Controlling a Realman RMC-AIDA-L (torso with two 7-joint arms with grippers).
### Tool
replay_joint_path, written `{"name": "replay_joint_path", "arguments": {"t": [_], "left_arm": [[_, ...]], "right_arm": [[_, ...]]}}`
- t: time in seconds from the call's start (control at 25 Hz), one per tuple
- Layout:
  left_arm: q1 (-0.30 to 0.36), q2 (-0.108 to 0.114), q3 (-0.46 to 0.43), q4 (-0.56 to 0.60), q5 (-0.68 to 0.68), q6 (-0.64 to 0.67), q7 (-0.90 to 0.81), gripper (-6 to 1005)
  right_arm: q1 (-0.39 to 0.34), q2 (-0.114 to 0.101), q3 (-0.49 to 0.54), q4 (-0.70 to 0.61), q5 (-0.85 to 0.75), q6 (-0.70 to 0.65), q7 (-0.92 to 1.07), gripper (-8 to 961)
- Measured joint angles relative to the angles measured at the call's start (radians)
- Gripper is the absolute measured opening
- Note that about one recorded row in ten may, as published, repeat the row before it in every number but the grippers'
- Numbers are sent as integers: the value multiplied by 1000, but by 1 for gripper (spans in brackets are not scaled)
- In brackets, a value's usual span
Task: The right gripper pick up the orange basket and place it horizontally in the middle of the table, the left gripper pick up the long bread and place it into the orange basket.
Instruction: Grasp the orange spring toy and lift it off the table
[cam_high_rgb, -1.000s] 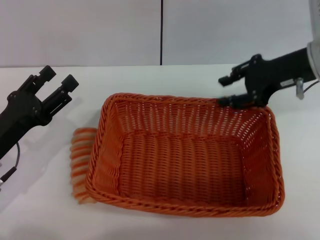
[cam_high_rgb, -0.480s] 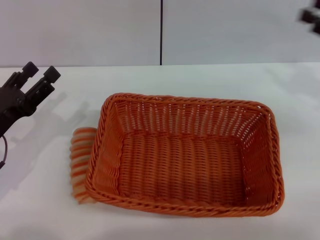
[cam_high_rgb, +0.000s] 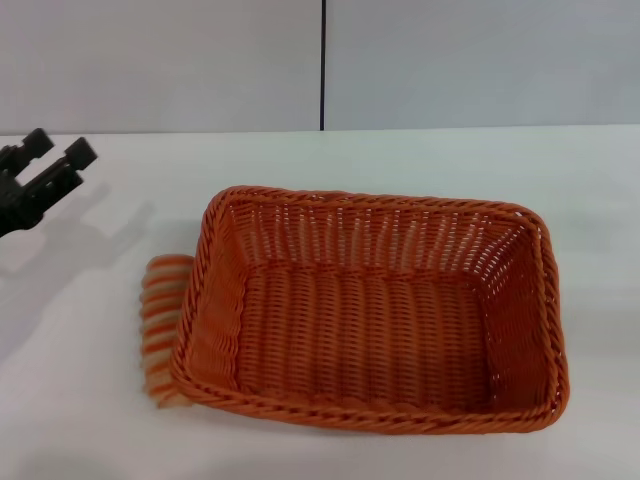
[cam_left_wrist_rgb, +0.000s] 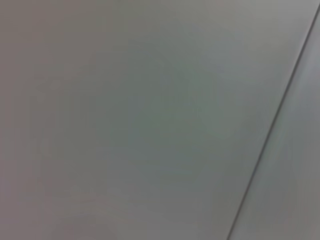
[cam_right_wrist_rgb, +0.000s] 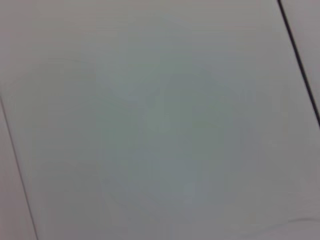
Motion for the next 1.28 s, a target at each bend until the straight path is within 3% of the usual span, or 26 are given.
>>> {"name": "replay_joint_path", "arguments": {"t": [0.28,0.44,0.88,1.28], "left_arm": [[43,5,-7,51,-2,-2,-15,811],[47,22,7,62,66,-27,-16,811],[10,37,9,92,306,-46,-42,811],[-30,32,9,89,401,-62,-78,810]], "right_arm": [[-10,6,7,25,-2,-7,-4,497],[-6,10,7,38,-5,-8,-19,497],[14,12,-13,46,-22,-14,-12,497],[17,14,-15,65,-22,-54,-17,497]]}}
